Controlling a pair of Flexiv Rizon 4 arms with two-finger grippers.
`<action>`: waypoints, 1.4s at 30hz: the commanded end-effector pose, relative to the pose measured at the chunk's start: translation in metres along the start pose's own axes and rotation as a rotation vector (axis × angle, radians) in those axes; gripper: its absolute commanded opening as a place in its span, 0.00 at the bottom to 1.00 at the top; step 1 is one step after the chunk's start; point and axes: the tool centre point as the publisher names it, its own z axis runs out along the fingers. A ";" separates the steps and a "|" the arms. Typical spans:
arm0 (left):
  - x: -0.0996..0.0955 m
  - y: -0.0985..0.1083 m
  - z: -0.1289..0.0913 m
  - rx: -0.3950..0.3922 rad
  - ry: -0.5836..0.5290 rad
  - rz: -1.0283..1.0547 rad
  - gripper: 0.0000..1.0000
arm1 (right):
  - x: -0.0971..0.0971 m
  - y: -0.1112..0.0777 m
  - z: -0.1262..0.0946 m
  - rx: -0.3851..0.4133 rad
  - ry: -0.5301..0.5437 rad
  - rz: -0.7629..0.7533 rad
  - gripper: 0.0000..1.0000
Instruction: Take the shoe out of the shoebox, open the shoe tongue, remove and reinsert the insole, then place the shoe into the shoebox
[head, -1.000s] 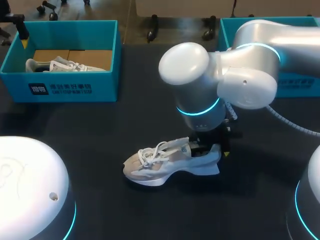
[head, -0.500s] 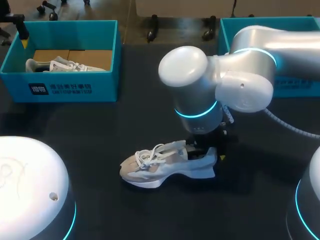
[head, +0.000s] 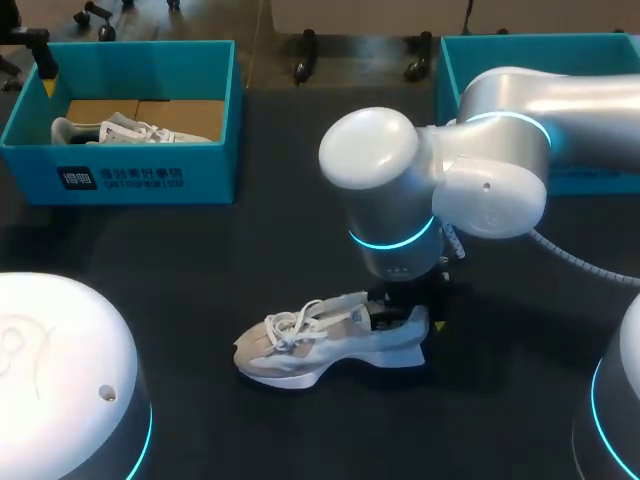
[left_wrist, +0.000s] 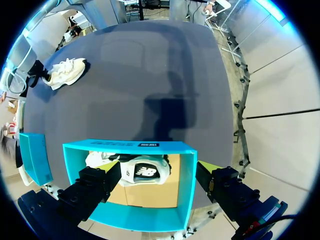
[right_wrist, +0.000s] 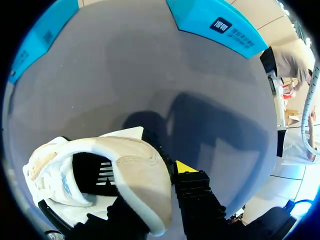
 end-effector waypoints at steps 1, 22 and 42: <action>0.000 0.000 -0.001 0.001 0.003 0.001 1.00 | 0.007 -0.001 0.005 0.007 -0.001 0.003 0.00; 0.000 0.000 -0.001 0.001 0.003 0.001 1.00 | 0.011 -0.002 0.014 0.025 0.021 -0.020 0.42; 0.000 0.000 -0.001 0.001 0.003 0.001 1.00 | -0.034 0.007 -0.049 0.055 0.308 -0.121 1.00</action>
